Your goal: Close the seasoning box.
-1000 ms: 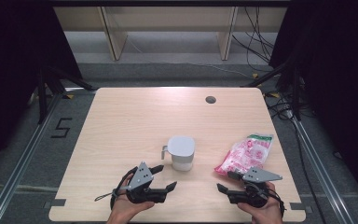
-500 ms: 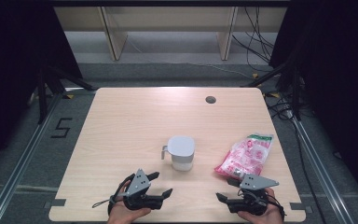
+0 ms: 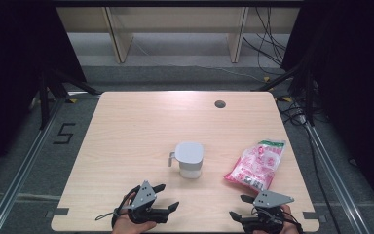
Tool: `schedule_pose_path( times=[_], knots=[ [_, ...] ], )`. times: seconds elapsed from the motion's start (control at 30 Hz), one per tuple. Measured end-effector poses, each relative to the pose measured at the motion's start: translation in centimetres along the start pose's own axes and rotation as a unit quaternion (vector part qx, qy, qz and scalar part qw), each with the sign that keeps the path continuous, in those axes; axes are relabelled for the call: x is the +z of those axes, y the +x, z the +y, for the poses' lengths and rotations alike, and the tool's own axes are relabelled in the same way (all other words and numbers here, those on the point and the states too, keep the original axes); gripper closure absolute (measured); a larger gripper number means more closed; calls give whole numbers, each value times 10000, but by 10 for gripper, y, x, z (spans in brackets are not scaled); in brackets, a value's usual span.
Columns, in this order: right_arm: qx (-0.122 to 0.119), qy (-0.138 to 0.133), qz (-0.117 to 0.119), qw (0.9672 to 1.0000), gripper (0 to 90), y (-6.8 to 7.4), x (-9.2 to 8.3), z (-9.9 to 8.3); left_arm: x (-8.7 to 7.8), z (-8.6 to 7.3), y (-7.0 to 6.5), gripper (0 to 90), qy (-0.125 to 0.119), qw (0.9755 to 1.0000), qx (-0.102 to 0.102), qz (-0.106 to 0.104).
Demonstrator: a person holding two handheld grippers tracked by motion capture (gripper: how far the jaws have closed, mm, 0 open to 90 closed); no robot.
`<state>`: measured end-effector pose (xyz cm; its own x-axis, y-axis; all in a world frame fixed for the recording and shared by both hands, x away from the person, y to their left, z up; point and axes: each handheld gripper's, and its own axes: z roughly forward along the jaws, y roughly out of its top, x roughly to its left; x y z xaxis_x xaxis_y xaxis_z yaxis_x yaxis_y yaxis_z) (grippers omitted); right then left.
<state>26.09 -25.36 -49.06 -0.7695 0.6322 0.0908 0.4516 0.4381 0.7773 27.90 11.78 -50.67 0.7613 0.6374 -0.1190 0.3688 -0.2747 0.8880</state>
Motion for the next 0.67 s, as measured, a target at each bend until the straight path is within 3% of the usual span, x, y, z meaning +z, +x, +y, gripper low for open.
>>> schedule_pose_path(
  times=[0.03,0.07,0.1,0.23,0.33,0.4,0.5,0.6,0.67],
  knots=[
    [148,19,22,9999,309,2,-1,-1,-1,0,0,250,38,10000,61,12],
    [123,40,-19,9999,309,1,-2,-2,-2,0,1,249,57,10000,76,4],
    [45,45,149,9999,309,0,-1,-2,-1,0,0,249,24,10000,12,-3],
    [27,18,-6,10000,308,2,-3,-4,-3,-1,1,248,80,10000,3,23],
    [59,18,41,10000,308,0,-4,-5,-3,-2,2,247,55,10000,-53,34],
    [79,26,-30,10000,308,1,-4,-5,-4,-1,4,247,90,9999,47,36],
    [62,36,-37,10000,308,1,-4,-5,-4,-1,4,247,72,10000,37,38],
    [73,52,-36,10000,308,1,-4,-5,-3,-2,3,247,63,10000,-40,42],
    [69,51,-30,10000,308,1,-4,-5,-2,-3,6,247,137,9999,37,65]
  ],
)
